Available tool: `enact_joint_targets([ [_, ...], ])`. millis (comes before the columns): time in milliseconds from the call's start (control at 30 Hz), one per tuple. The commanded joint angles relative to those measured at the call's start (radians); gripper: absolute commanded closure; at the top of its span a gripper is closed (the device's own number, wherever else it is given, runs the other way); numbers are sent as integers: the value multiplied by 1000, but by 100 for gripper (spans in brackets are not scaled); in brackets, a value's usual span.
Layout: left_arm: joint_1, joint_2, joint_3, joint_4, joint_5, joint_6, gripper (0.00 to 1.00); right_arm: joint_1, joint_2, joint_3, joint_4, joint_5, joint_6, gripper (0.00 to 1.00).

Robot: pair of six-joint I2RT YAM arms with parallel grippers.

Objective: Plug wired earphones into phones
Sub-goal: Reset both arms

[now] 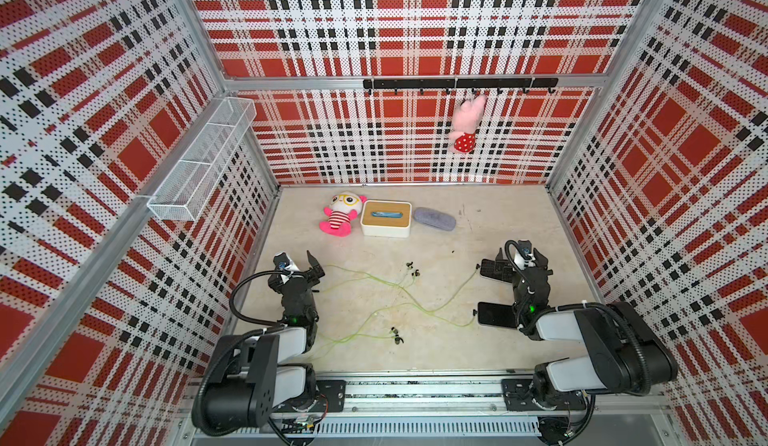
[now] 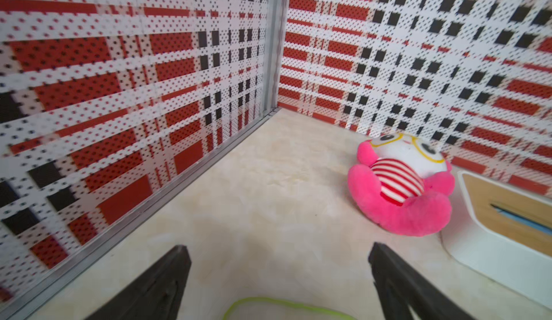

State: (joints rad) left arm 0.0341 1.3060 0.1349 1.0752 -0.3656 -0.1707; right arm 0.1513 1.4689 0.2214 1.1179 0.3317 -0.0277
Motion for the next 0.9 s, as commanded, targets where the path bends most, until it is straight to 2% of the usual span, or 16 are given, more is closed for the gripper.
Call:
enact_joint_targets([
  [0, 60, 70, 51, 152, 195, -12, 2, -76, 87, 1, 161, -118, 73, 0],
  [33, 75, 90, 53, 160, 220, -3, 2, -92, 121, 6, 201, -119, 82, 0],
  [133, 87, 170, 35, 319, 271, 0, 2, -112, 90, 66, 21, -133, 117, 0],
  [167, 83, 165, 53, 275, 298, 19, 2, -111, 110, 57, 78, -132, 104, 0],
  [267, 46, 192, 72, 261, 296, 64, 2, -111, 101, 65, 41, -132, 111, 0],
  [333, -18, 256, 71, 297, 236, 133, 2, -109, 100, 64, 35, -132, 110, 0],
  [367, -43, 290, 71, 375, 223, 161, 2, -110, 102, 64, 45, -132, 109, 0],
  [433, -25, 245, 89, 245, 190, 126, 2, -109, 102, 64, 45, -132, 107, 0],
  [533, -25, 275, 78, 331, 185, 118, 2, -108, 103, 64, 46, -132, 107, 0],
  [633, -34, 272, 78, 322, 167, 126, 2, -108, 101, 60, 52, -132, 107, 0],
  [700, -57, 270, 69, 340, 78, 125, 2, -107, 102, 58, 58, -131, 106, 0],
  [867, -68, 271, 71, 341, 57, 140, 2, -108, 103, 58, 57, -132, 106, 0],
])
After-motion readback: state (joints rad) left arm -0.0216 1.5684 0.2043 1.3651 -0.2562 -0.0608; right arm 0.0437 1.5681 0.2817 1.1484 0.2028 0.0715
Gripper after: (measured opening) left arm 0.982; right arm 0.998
